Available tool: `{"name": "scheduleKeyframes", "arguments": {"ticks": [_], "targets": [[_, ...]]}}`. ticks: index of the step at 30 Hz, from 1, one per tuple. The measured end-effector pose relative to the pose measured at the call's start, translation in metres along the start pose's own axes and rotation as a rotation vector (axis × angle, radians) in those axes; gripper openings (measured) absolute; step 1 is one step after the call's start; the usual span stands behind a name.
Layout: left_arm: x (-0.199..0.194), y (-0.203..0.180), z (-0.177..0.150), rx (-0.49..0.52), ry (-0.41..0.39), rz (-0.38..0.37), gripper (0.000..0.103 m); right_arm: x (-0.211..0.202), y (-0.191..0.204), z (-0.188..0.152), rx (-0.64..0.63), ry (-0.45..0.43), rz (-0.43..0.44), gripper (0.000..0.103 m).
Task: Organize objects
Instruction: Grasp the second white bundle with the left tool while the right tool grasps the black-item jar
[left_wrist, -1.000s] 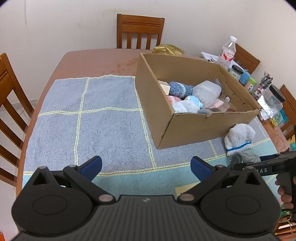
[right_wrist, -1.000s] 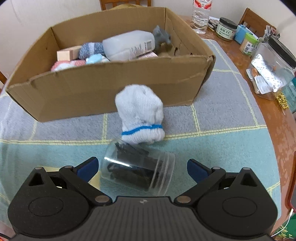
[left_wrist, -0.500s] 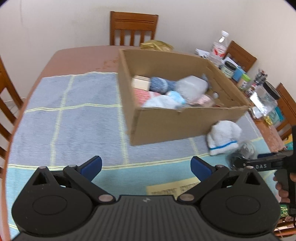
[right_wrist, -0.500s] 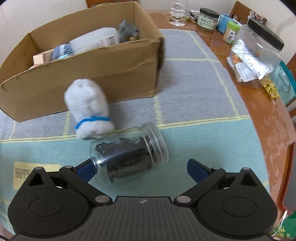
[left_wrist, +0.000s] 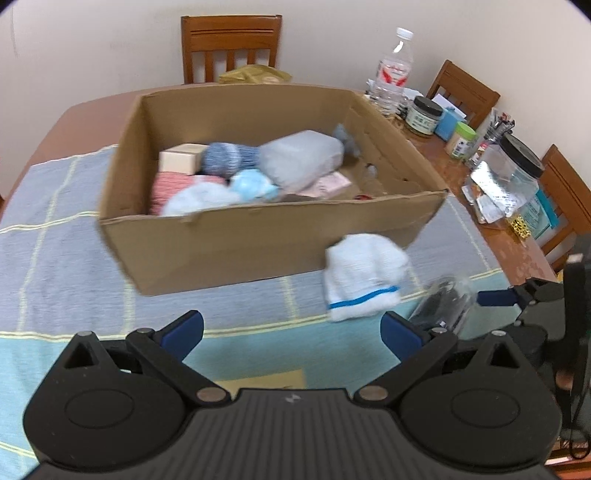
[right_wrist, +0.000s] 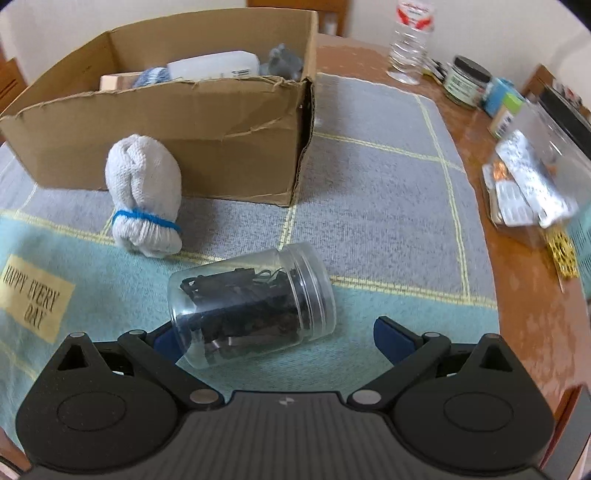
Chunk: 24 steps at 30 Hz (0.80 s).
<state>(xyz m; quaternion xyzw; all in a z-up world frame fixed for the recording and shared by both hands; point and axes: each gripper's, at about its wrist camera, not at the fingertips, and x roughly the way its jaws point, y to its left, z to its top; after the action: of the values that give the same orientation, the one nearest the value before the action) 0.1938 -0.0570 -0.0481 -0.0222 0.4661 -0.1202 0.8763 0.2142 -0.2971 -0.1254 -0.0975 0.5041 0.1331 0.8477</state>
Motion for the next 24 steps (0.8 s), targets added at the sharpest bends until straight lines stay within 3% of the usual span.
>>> {"name": "scheduleKeyframes", "arguments": {"ticks": [11, 16, 24], "targets": [[0.047, -0.045, 0.020, -0.086, -0.042, 0.048, 0.101, -0.007, -0.012, -0.007, -0.120, -0.029, 0.084, 0.103], [0.054, -0.035, 0.017, -0.143, -0.034, 0.089, 0.101, -0.009, -0.013, -0.006, -0.145, -0.042, 0.116, 0.103], [0.031, -0.002, -0.003, -0.241, -0.048, 0.132, 0.102, -0.014, -0.011, -0.003, -0.173, -0.059, 0.156, 0.103]]}}
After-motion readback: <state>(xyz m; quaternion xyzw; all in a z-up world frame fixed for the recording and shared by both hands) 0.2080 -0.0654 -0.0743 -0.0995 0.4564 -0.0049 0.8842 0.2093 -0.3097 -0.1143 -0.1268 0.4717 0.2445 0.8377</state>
